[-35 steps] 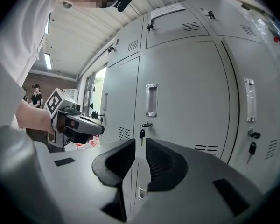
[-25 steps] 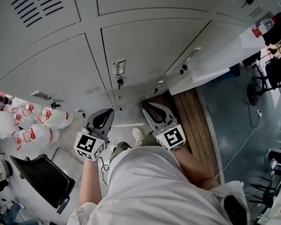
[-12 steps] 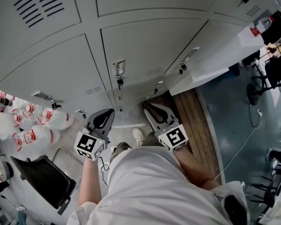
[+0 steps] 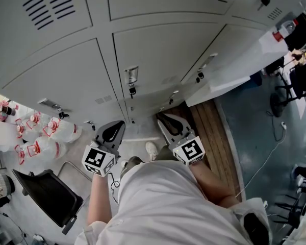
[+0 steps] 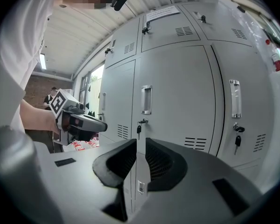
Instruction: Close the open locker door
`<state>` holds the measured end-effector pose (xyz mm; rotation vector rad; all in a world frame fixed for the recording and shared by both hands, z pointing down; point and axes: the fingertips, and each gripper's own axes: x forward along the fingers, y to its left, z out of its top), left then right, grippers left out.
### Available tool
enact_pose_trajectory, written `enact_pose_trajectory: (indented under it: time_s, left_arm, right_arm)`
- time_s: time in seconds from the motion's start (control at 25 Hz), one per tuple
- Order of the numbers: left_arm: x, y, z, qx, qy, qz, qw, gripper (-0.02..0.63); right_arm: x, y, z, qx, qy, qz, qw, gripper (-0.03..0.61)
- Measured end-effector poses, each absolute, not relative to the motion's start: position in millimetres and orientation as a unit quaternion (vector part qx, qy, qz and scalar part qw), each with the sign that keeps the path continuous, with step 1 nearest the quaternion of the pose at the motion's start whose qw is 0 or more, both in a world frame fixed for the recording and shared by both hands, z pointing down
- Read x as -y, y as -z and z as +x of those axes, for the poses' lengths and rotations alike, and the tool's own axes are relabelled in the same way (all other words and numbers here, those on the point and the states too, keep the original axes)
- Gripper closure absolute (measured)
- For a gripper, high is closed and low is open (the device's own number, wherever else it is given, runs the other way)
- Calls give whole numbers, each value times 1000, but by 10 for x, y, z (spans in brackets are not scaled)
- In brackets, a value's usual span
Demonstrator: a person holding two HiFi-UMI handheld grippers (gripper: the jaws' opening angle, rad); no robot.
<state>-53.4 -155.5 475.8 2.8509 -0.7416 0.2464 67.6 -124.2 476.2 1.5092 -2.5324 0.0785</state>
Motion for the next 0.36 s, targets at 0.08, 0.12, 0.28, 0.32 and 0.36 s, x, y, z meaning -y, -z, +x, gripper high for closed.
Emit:
enact_pose_trajectory:
  time_s: [0.08, 0.12, 0.28, 0.32, 0.36]
  left_arm:
    - [1543, -4757, -539, 251, -82, 960, 93, 611]
    - [1537, -4756, -543, 252, -82, 960, 93, 611]
    - [1503, -4757, -562, 255, -81, 959, 94, 611]
    - [1493, -4759, -567, 256, -81, 959, 94, 611]
    - [1482, -4762, -573, 257, -81, 958, 95, 611]
  right_arm:
    - [1239, -4760, 701, 853, -27, 513, 95, 515]
    - [1239, -4756, 718, 852, -27, 515, 95, 515]
    - [1227, -4738, 788, 849, -21, 519, 94, 515]
    - [1221, -4734, 801, 849, -21, 520, 94, 515]
    - [1214, -4731, 814, 848, -20, 521, 94, 515]
